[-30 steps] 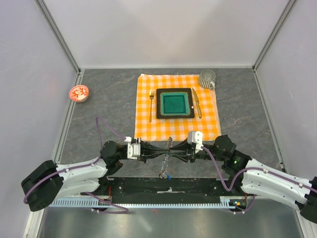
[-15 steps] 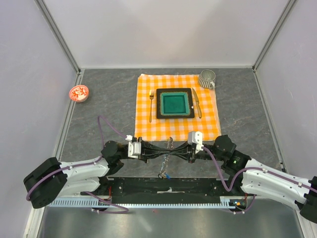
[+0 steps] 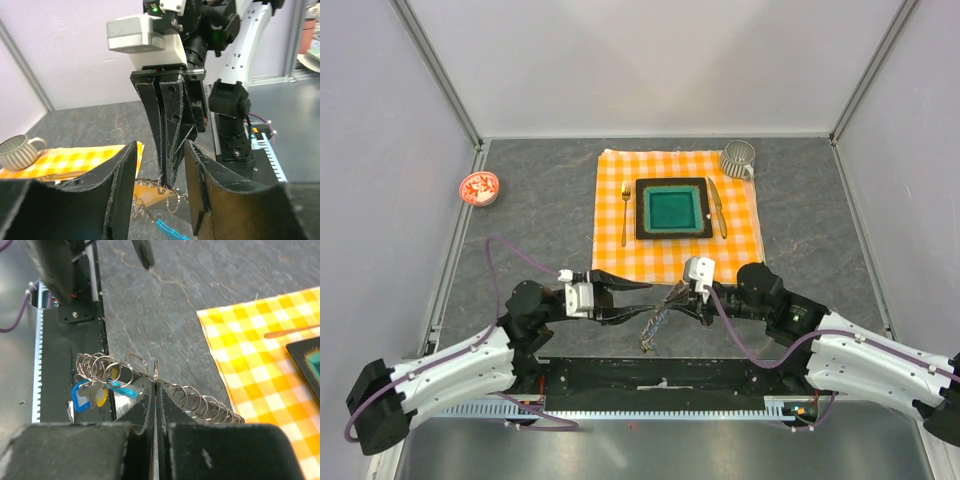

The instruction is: Put the keys on the keyring

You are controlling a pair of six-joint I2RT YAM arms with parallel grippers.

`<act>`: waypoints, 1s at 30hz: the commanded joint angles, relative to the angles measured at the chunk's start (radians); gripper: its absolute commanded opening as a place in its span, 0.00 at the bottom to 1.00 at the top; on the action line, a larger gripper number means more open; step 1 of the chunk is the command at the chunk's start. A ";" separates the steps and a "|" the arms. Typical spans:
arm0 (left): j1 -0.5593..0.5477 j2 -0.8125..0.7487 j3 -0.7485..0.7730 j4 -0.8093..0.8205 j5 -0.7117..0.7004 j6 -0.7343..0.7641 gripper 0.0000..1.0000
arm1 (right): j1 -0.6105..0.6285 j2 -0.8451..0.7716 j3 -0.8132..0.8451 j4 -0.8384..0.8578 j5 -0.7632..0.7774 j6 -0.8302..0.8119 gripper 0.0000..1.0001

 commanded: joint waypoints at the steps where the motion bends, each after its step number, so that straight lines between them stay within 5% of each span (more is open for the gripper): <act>1: -0.002 -0.066 0.103 -0.400 -0.108 0.115 0.53 | 0.000 0.046 0.157 -0.168 0.070 -0.049 0.00; 10: -0.002 0.090 0.140 -0.445 -0.074 0.125 0.59 | 0.026 0.202 0.355 -0.449 0.164 -0.144 0.00; 30: -0.002 0.242 0.085 -0.201 0.024 0.085 0.47 | 0.079 0.259 0.379 -0.485 0.122 -0.210 0.00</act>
